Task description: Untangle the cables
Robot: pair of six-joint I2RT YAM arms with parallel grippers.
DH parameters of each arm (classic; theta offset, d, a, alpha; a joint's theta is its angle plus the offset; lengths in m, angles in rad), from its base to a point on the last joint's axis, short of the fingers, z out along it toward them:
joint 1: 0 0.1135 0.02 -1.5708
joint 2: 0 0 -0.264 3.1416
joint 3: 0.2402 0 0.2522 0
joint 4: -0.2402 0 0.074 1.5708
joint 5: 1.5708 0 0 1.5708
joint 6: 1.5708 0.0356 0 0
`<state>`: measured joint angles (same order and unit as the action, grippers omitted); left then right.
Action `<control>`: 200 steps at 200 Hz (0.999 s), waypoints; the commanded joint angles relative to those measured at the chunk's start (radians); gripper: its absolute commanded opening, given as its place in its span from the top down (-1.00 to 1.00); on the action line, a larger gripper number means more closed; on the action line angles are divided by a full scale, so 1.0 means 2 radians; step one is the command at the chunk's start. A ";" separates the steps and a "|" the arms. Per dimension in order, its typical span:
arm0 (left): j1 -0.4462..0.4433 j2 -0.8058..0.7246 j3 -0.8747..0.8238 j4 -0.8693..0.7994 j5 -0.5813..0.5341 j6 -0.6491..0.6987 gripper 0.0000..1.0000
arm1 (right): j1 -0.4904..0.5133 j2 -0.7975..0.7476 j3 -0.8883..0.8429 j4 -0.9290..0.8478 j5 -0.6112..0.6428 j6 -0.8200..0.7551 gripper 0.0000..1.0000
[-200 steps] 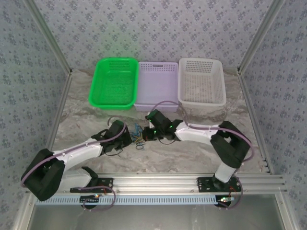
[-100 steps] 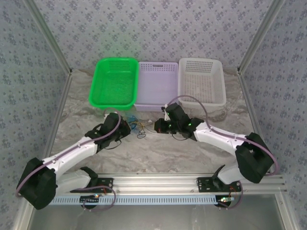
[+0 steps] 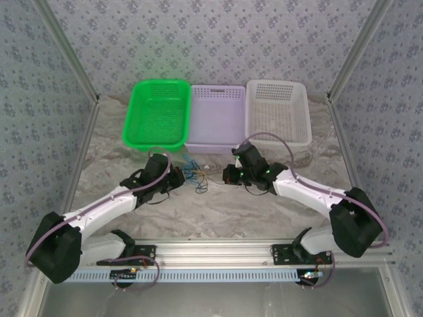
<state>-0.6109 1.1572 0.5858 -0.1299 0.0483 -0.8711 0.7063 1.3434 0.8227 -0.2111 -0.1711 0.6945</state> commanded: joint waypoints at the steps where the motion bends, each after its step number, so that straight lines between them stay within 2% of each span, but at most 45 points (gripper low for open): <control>1: 0.011 0.016 -0.005 -0.080 -0.072 0.013 0.82 | -0.015 -0.019 0.014 -0.071 0.072 -0.018 1.00; 31: 0.011 0.018 -0.017 -0.088 -0.083 0.014 0.38 | -0.015 -0.030 0.017 -0.086 0.073 -0.028 1.00; 78: 0.003 -0.002 -0.011 -0.101 -0.071 0.018 0.34 | -0.015 -0.002 0.027 -0.096 0.045 -0.059 1.00; 106: -0.045 -0.016 0.039 -0.099 -0.046 0.046 -0.13 | -0.013 0.002 0.027 -0.105 0.051 -0.070 1.00; 120: -0.074 0.013 0.075 -0.095 -0.026 0.080 -0.22 | -0.014 0.001 0.027 -0.112 0.057 -0.079 1.00; 143: -0.106 0.100 0.137 -0.116 -0.029 0.123 -0.31 | -0.018 -0.001 0.025 -0.126 0.066 -0.094 1.00; 166: -0.114 0.179 0.191 -0.133 -0.035 0.118 -0.32 | -0.020 -0.003 0.017 -0.128 0.062 -0.110 1.00; 200: -0.118 0.261 0.258 -0.158 -0.095 0.098 -0.36 | -0.021 0.001 0.002 -0.126 0.060 -0.119 1.00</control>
<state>-0.8402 1.6039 1.0027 -0.3599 -0.0483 -0.6735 0.6716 1.3441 0.8490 -0.4316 -0.0628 0.4953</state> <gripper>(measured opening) 0.678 0.060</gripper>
